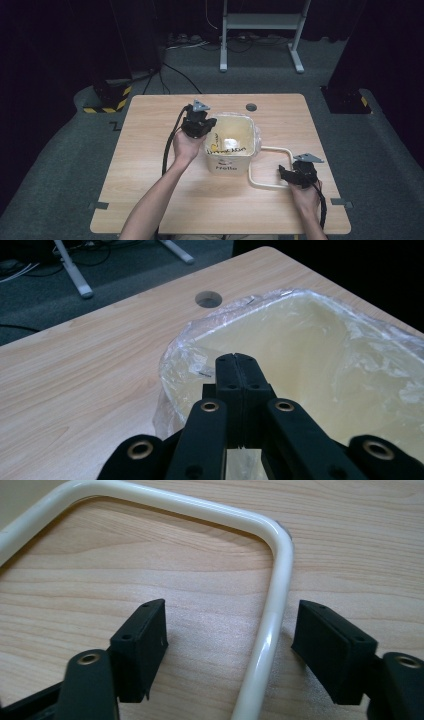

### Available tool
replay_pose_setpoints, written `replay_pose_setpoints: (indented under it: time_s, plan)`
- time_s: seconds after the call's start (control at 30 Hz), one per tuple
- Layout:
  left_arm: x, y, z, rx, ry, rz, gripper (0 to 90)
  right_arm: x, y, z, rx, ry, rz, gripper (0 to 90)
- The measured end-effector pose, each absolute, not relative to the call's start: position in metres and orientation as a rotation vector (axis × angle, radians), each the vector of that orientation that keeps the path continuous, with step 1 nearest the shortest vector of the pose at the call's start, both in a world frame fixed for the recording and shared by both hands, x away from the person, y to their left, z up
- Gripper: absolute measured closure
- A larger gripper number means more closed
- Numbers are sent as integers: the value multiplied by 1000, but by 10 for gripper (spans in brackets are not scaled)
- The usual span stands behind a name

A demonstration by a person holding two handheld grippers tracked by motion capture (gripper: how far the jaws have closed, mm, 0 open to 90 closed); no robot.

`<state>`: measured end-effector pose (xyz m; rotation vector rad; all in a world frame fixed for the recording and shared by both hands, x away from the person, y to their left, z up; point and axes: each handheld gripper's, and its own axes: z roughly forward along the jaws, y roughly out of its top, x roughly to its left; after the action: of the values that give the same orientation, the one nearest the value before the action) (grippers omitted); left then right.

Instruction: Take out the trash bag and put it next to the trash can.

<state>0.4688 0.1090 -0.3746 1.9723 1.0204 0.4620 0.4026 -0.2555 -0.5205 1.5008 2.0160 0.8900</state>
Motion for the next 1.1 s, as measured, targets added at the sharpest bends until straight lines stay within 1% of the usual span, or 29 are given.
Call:
replay_pose_setpoints:
  time_s: [0.13, 0.27, 0.4, 0.53, 0.73, 1.1]
  plan:
    - [468, 108, -373, 1954, 1011, 446, 898, 401, -257, -510, 1484, 2014, 952, 377]
    - [470, 107, -374, 1934, 1013, 387, 898, 400, -258, -493, 1461, 2019, 1055, 458]
    - [469, 104, -374, 1933, 1004, 377, 898, 403, -251, -476, 1424, 2047, 1138, 530]
    - [469, 102, -374, 1940, 996, 372, 898, 407, -239, -453, 1372, 2082, 1208, 582]
    - [469, 100, -376, 1945, 993, 361, 896, 420, -218, -424, 1310, 2127, 1271, 615]
    - [467, 93, -377, 1949, 975, 350, 895, 434, -193, -391, 1275, 2154, 1349, 627]
